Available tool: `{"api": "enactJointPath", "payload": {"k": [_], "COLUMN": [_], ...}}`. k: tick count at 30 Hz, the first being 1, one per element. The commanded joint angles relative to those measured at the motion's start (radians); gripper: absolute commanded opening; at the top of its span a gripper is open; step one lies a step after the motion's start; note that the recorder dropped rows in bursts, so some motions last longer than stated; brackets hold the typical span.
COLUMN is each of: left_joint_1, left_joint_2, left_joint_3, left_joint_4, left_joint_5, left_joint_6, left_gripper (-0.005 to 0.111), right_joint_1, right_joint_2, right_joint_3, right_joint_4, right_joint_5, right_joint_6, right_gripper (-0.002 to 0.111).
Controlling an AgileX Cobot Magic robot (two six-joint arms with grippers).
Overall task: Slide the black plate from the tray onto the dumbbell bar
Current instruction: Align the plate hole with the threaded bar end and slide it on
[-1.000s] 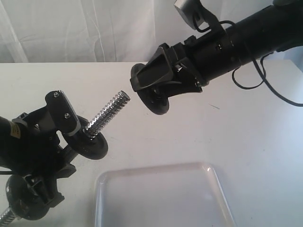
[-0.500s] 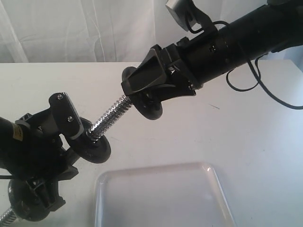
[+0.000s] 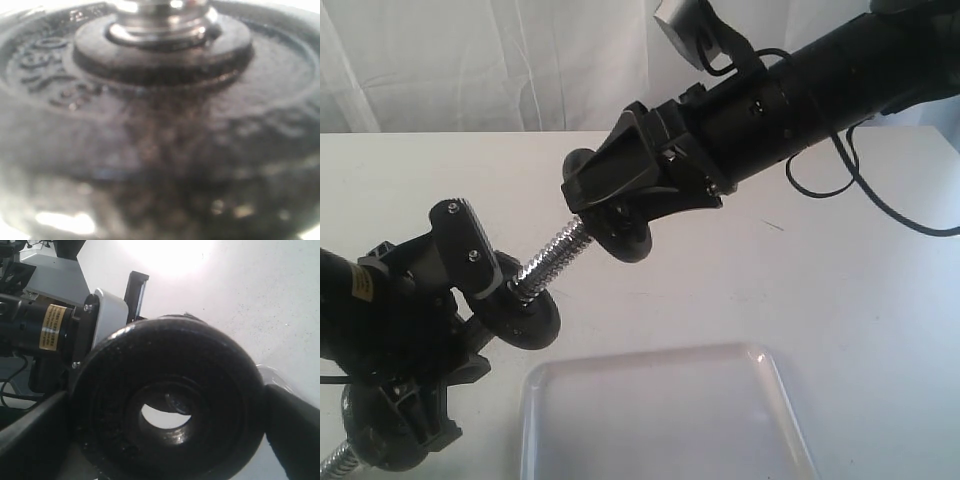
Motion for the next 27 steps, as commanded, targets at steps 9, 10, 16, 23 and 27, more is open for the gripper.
{"api": "enactJointPath", "payload": {"k": [9, 10, 16, 23, 27], "left_joint_1": [-0.003, -0.003, -0.003, -0.003, -0.003], "left_joint_2": [-0.051, -0.051, -0.051, -0.051, -0.051], "left_joint_3": [-0.029, -0.029, -0.029, -0.029, -0.029], "left_joint_4": [-0.019, -0.019, -0.019, -0.019, -0.019], "left_joint_5": [-0.319, -0.324, -0.324, -0.324, -0.324], "left_joint_6": [0.0, 0.0, 0.0, 0.0, 0.0], "left_gripper": [0.0, 0.0, 0.0, 0.0, 0.0], "right_joint_1": [0.0, 0.0, 0.0, 0.0, 0.0], "right_joint_2": [-0.004, -0.003, -0.003, 0.0, 0.0], "right_joint_3": [-0.005, -0.005, 0.004, 0.03, 0.03], "right_joint_4": [0.072, 0.07, 0.054, 0.051, 0.068], "right_joint_5": [0.008, 0.008, 0.008, 0.008, 0.008], "right_joint_6": [-0.002, -0.002, -0.002, -0.004, -0.01], "right_gripper": [0.0, 0.0, 0.0, 0.0, 0.0]}}
